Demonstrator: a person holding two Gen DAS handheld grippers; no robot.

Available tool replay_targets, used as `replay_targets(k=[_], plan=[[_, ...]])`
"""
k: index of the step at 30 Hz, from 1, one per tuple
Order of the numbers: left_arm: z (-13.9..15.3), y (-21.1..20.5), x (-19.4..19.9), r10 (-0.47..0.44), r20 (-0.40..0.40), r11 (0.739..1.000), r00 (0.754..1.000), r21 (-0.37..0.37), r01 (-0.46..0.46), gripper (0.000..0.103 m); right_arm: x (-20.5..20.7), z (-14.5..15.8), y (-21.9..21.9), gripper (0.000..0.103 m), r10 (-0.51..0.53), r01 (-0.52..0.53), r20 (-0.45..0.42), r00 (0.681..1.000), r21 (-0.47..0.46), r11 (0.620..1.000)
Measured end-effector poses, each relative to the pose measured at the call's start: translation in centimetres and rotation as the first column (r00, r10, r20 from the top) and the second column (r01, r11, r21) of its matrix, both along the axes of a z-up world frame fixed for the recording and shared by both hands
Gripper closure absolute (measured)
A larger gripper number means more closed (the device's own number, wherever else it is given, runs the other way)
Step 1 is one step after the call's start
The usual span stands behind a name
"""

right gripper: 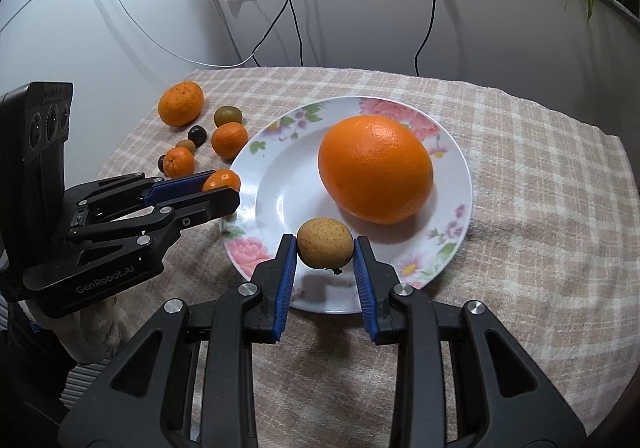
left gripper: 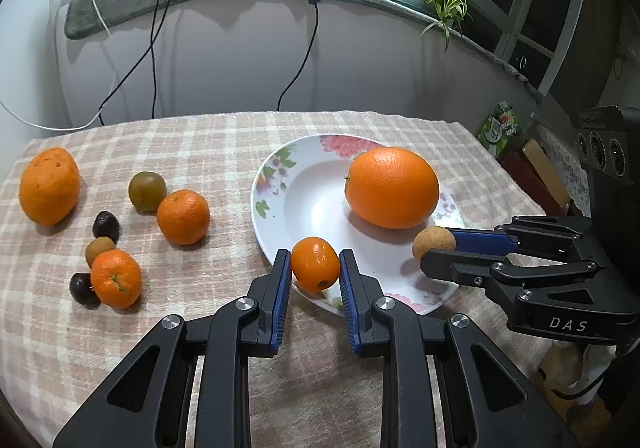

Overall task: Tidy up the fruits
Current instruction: 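Lower the mandarin onto the plate with the left gripper while the right gripper places the kiwi, then move the right gripper to a mandarin and close on it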

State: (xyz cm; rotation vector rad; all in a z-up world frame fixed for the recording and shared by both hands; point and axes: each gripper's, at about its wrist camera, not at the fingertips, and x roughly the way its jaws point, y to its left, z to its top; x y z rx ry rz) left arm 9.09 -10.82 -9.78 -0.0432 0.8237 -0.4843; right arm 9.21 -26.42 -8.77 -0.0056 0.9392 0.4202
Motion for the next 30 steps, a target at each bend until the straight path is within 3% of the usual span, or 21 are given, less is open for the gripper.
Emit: replay_targets(k=[10,13,15,17,22,27,30], plan=[[0.02,-0.34,0.06,-0.011,0.005,1.000,1.000,0.011,0.011,0.080,0.04,-0.13,-0.14,0.073,-0.009,0.009,0.000,1.000,-0.014,1.000],[0.05,-0.38,0.04,-0.011,0.006,1.000,1.000,0.012,0.011,0.074,-0.01,-0.09,-0.17,0.072,-0.011,0.011,0.002,1.000,-0.016,1.000],[0.15,-0.35,0.01,-0.009,0.008,1.000,1.000,0.010,0.009,0.068,0.03,-0.01,-0.17,0.062,-0.016,0.016,0.005,1.000,-0.026,1.000],[0.23,-0.28,-0.03,-0.005,0.010,1.000,1.000,0.009,0.005,0.064,-0.01,0.10,-0.28,0.042,-0.028,0.028,0.011,1.000,-0.028,0.999],[0.32,-0.03,-0.06,0.007,0.015,1.000,1.000,0.008,-0.007,0.047,-0.10,0.33,-0.42,0.039,-0.035,0.036,0.020,0.999,-0.029,0.999],[0.44,0.11,-0.14,0.021,0.021,1.000,1.000,0.017,-0.021,0.029,-0.04,0.50,-0.64,0.023,-0.055,0.056,0.030,0.998,-0.024,0.998],[0.47,0.30,-0.09,0.034,0.021,0.999,0.999,0.023,-0.034,0.028,0.03,0.64,-0.73,0.018,-0.066,0.066,0.034,0.997,-0.024,0.998]])
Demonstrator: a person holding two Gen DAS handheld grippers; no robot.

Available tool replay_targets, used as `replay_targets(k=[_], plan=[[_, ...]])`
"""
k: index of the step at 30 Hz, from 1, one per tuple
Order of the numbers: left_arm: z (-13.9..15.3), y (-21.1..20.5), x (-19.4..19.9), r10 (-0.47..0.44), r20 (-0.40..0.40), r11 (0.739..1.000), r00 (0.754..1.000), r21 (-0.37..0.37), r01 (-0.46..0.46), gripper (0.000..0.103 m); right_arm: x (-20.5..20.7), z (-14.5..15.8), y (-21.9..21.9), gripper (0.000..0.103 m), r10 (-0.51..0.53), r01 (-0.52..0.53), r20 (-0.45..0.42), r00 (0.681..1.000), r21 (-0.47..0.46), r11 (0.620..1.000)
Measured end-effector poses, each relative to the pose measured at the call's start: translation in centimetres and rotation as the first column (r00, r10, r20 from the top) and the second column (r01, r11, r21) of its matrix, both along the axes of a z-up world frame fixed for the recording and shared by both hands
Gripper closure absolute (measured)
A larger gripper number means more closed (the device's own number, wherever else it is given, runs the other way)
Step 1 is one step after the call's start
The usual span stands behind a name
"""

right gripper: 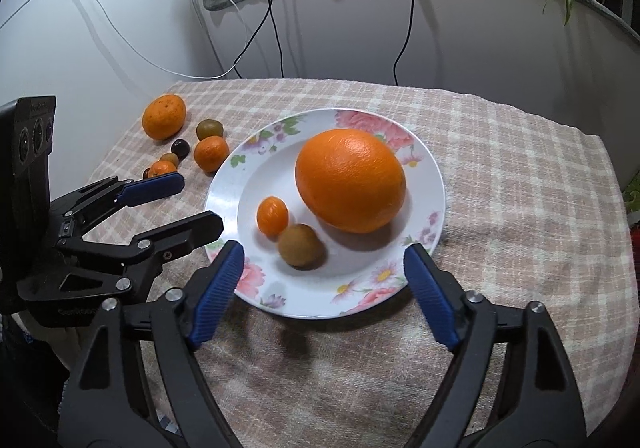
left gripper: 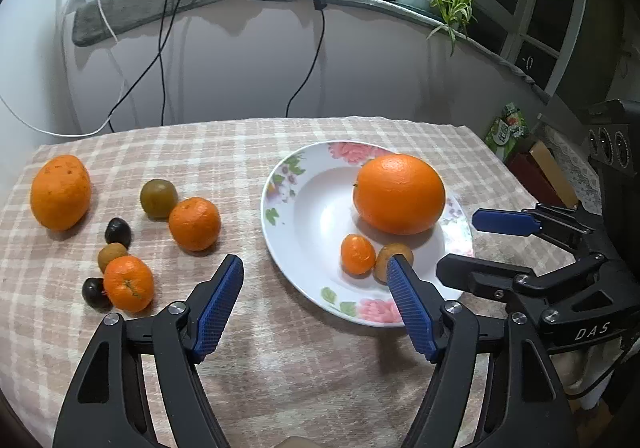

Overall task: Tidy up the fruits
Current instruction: 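Move the right gripper to a mandarin and close on it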

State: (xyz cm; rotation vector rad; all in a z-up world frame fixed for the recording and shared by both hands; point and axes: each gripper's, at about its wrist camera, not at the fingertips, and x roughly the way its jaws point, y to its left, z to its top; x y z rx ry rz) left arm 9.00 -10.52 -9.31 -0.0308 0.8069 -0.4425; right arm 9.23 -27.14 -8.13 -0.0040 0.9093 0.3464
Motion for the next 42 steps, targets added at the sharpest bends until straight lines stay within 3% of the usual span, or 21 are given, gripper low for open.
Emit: replay_targets(k=[12,33,42], plan=[[0.4,2.4,0.0,0.049,0.006,0.999,0.999,-0.007,-0.049,0.028,0.3,1.0,0.9,0.017,0.015,-0.015,0.028,0.999,0.015,1.000],[-0.2,11.0,-0.4,0.210,0.004,0.977,0.978,0.015,-0.210,0.029,2.8,2.2,7.8,0.017,0.196,-0.198,0.082,0.977,0.018,0.980],[-0.9,12.7,-0.4,0.231,-0.014,0.973,0.973,0.008,-0.231,0.052,3.9,2.0,10.9,0.017,0.275,-0.273,0.090,0.957,-0.025,0.962]])
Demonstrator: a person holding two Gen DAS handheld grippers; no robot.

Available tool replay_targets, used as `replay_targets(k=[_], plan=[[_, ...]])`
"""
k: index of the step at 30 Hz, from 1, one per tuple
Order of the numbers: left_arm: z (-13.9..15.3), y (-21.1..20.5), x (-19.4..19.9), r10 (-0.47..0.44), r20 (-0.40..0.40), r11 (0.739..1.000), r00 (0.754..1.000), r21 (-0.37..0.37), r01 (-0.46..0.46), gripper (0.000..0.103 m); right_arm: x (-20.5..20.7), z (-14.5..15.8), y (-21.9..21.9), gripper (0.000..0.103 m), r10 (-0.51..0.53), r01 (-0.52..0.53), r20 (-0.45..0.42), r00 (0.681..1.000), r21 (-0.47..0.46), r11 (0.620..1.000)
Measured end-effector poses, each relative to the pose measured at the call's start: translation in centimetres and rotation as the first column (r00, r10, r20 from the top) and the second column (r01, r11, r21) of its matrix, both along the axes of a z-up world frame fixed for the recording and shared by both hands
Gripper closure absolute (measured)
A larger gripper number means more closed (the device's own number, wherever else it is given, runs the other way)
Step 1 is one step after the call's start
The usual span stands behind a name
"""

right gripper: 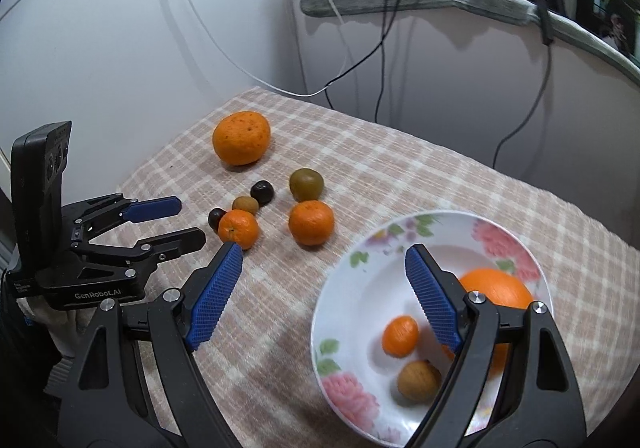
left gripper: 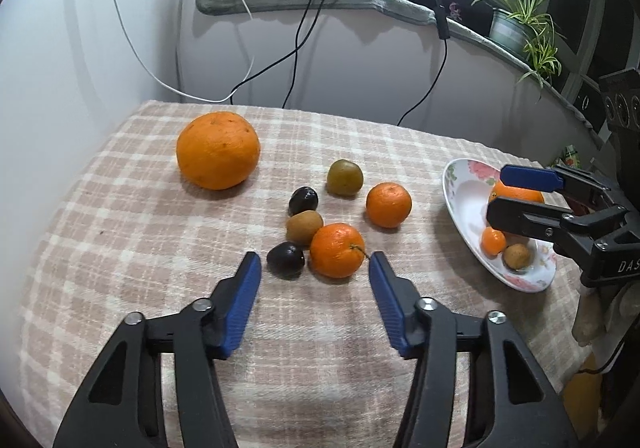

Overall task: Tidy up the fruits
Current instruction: 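Move the right gripper to a mandarin and close on it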

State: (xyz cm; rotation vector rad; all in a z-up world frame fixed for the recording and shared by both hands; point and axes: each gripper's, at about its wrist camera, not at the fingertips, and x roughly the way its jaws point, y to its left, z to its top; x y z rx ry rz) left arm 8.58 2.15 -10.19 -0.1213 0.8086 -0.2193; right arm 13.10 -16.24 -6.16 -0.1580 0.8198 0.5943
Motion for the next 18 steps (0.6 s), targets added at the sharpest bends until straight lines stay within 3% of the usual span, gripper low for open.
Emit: replay_targets(k=[6,11,18], plan=[[0.0,-0.7,-0.1,-0.038,0.006,0.999,0.999,0.014,0.038,0.055,1.2,-0.4,1.7,0.017,0.050,-0.051,-0.023,0.998,-0.033,0.998],[-0.5,-1.6,0.3,-0.064,0.002,0.997,0.998,0.042,0.064,0.055,2.2,-1.3,3.5,0.036,0.089,-0.094,-0.065,0.994,-0.072,0.993],[-0.9,-2.4,1.0,-0.080,0.004,0.994,0.997,0.074,0.079,0.061,3.6,-2.4,5.0,0.049,0.101,-0.113,-0.089,0.991,-0.131,0.985]])
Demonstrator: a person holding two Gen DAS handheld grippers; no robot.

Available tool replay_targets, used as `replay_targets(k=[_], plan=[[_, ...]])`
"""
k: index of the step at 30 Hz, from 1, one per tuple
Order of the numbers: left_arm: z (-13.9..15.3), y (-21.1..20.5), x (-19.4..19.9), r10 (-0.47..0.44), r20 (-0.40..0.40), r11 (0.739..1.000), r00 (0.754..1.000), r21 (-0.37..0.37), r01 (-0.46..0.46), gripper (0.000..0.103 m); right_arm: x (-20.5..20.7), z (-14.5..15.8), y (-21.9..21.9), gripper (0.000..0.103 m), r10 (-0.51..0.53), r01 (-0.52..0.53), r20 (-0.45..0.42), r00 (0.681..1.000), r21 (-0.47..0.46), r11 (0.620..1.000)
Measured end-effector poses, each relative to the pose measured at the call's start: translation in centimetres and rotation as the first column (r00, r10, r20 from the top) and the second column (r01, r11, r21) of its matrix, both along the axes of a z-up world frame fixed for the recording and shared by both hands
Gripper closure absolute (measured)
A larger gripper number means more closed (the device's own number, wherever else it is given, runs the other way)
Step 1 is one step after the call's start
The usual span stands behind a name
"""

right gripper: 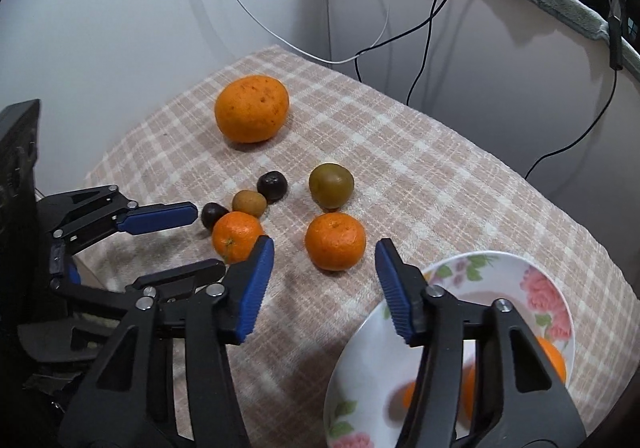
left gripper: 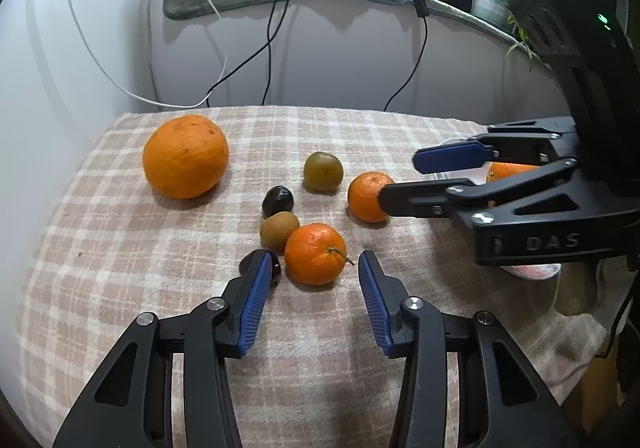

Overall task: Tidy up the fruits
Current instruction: 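Move the right gripper to a mandarin and close on it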

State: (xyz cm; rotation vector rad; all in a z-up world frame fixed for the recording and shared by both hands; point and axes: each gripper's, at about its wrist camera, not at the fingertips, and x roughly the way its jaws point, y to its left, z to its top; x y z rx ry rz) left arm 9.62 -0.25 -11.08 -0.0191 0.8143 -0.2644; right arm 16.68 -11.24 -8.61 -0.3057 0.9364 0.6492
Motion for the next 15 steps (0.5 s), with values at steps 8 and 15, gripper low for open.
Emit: replay_targets(k=[8,15], plan=[[-0.3,-0.6,0.5,-0.024,0.000,0.999,1.000,0.040,0.024,0.062,1.2,-0.8,1.1,0.050,0.019,-0.019,-0.013,1.000,-0.046,0.999],[-0.6,-0.8,0.9,-0.026,0.002,0.997,1.000,0.073,0.025,0.063,1.8,-1.7,2.0,0.050,0.035,-0.037,-0.021,0.999,-0.090,0.995]])
